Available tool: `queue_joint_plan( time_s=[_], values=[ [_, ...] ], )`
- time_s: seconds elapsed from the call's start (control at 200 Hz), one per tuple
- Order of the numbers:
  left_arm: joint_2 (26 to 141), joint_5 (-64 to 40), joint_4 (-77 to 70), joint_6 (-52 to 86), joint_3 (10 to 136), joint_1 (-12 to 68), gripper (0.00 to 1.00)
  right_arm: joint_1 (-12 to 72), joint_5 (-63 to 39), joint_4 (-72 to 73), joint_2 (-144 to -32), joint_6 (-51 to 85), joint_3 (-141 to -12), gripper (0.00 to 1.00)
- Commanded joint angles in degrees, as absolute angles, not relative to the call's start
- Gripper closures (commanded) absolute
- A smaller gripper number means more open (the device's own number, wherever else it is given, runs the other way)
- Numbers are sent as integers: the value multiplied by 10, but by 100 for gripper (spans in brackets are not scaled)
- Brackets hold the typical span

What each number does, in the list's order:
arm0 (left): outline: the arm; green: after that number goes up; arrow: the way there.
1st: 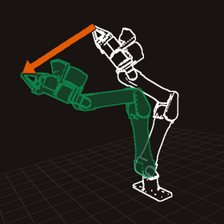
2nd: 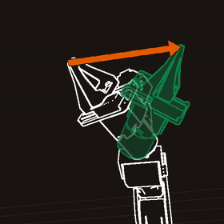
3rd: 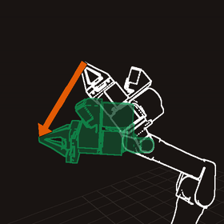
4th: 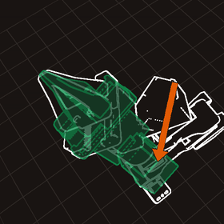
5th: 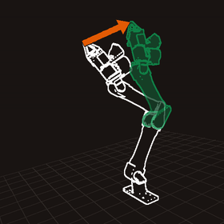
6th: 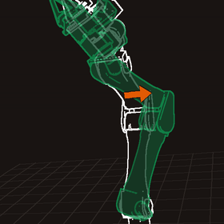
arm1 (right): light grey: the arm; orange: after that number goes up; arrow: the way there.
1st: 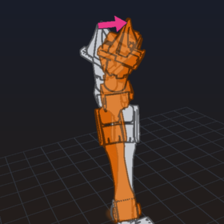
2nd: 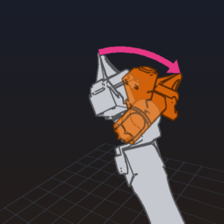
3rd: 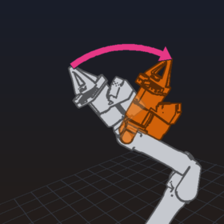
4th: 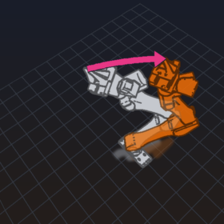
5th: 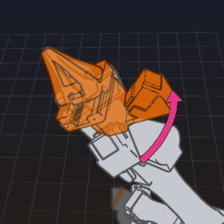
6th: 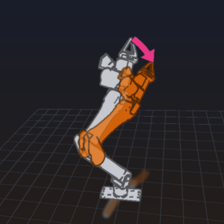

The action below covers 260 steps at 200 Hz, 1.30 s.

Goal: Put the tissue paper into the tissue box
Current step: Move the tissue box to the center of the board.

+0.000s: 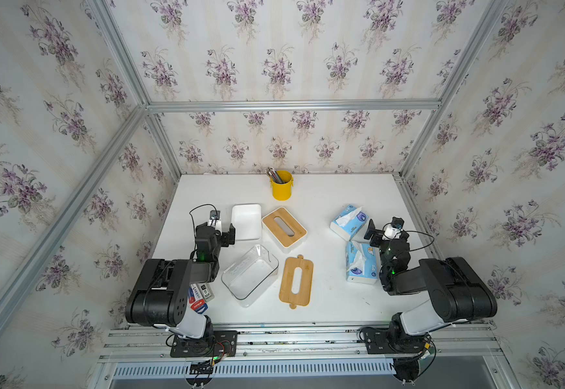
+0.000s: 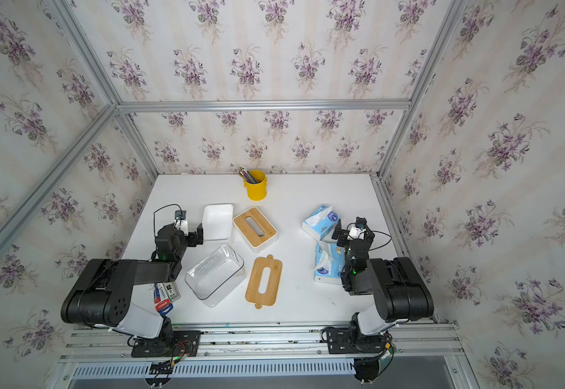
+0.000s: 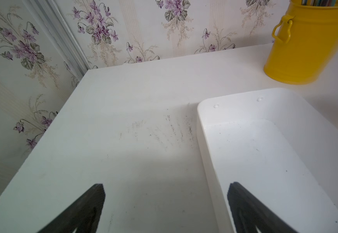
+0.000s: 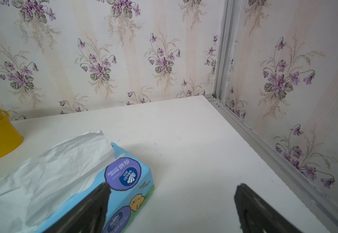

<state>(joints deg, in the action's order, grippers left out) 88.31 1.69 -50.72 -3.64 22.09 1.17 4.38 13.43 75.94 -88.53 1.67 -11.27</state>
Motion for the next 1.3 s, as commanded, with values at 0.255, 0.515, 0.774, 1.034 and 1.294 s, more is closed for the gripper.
queue_joint_plan(
  time_s=[0.255, 0.515, 0.774, 1.034, 1.294],
  values=[
    [884, 16, -513, -38, 223, 11, 1, 44, 133, 771, -886, 18, -115, 0],
    [885, 16, -512, -38, 223, 12, 1, 44, 133, 771, -886, 18, -115, 0],
    [885, 16, -512, -38, 224, 11, 1, 44, 134, 772, -884, 18, -114, 0],
    [791, 121, -418, 2, 238, 11, 1, 61, 225, 586, -755, 36, -160, 0],
    [647, 116, -29, 171, 374, 3, 1, 62, 132, 303, -579, 149, -261, 3]
  ],
)
